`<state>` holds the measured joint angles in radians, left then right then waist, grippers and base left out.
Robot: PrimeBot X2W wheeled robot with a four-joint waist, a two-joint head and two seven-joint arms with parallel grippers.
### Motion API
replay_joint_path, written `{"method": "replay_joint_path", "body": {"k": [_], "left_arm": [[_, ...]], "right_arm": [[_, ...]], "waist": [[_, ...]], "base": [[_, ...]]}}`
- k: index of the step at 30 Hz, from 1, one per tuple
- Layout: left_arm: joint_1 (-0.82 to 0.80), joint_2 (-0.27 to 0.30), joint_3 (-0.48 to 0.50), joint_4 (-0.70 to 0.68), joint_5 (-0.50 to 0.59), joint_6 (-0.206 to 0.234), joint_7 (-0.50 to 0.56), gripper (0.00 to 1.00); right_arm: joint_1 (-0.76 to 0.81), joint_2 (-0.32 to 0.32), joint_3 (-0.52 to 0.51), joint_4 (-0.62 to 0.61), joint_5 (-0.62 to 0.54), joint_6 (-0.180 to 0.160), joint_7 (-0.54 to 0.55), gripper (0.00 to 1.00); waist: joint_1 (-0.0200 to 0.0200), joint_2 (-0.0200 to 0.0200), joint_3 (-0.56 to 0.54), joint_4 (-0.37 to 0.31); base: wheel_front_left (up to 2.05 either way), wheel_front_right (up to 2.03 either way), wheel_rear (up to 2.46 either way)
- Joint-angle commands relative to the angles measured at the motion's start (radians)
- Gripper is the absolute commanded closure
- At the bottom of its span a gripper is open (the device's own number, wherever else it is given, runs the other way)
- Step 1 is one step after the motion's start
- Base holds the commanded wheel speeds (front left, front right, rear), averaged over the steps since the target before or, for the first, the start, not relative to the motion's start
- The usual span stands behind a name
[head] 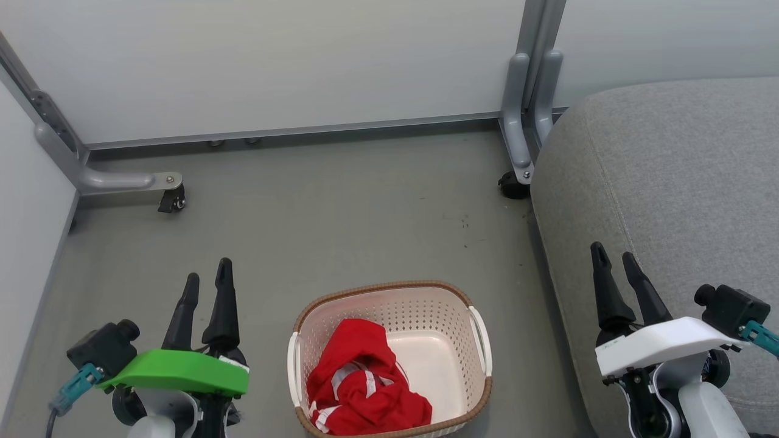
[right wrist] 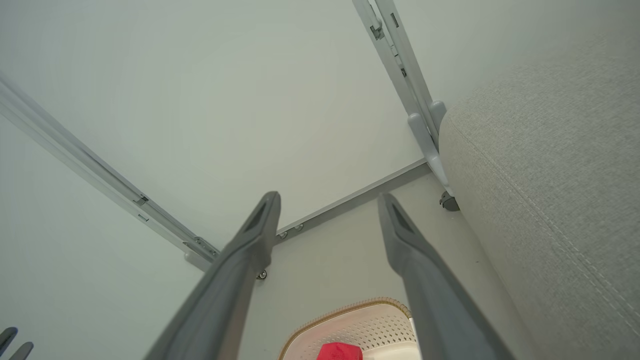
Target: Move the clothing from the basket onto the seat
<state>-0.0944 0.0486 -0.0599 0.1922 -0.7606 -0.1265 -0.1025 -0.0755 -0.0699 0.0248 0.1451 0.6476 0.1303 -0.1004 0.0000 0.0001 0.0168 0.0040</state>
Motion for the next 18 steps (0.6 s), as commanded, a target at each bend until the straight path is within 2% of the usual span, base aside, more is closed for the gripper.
{"method": "replay_joint_path", "body": {"k": [1,18], "left_arm": [[-0.015,0.008,-0.001,-0.009,0.039,-0.005,-0.01,0.0],[-0.002,0.004,-0.01,0.038,0.228,-0.005,-0.056,0.0]], "right_arm": [[-0.003,-0.004,0.005,-0.015,-0.042,0.0,-0.013,0.0],[0.007,0.004,0.025,0.014,-0.244,0.0,-0.058,0.0]], "waist": [[0.0,-0.0001,-0.001,0.0],[0.0,-0.0001,-0.005,0.002]], "base": [[0.0,0.0,0.0],[0.0,0.0,0.0]]}}
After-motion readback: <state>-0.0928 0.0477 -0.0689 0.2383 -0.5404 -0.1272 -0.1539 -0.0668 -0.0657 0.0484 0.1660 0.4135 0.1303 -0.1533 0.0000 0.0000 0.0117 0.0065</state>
